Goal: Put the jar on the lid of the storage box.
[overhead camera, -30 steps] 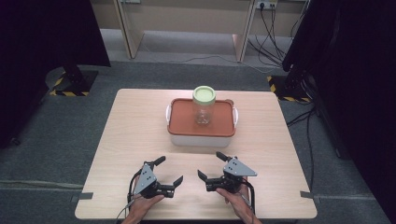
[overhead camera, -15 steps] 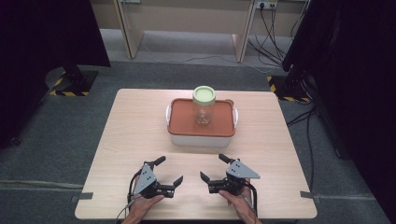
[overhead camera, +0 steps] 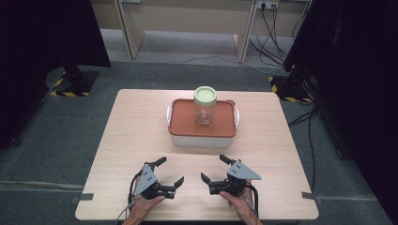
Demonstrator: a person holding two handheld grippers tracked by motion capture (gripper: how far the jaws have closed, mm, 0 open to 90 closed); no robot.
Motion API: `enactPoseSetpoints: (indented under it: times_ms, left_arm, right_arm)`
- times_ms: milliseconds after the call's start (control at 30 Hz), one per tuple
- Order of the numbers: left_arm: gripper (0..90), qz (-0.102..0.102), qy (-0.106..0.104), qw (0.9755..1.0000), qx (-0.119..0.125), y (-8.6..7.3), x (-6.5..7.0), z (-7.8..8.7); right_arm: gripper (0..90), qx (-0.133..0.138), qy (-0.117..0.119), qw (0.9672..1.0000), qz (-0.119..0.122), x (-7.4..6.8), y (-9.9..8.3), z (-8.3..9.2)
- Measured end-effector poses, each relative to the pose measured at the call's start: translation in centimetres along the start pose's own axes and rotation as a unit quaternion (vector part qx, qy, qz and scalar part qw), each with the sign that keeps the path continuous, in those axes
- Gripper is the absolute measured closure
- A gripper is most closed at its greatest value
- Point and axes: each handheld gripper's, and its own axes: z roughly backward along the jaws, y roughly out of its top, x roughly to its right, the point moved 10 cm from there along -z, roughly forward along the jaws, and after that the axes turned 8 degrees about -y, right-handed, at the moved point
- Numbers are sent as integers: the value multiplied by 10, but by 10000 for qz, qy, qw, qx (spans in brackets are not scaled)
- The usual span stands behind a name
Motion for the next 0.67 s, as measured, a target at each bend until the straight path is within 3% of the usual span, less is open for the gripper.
enactPoseSetpoints:
  times_ms: [667]
  left_arm:
    - [10, 6, -2, 10000, -9, 0, 0, 0]
  right_arm:
    - [9, -6, -16, 10000, -3, 2, -1, -1]
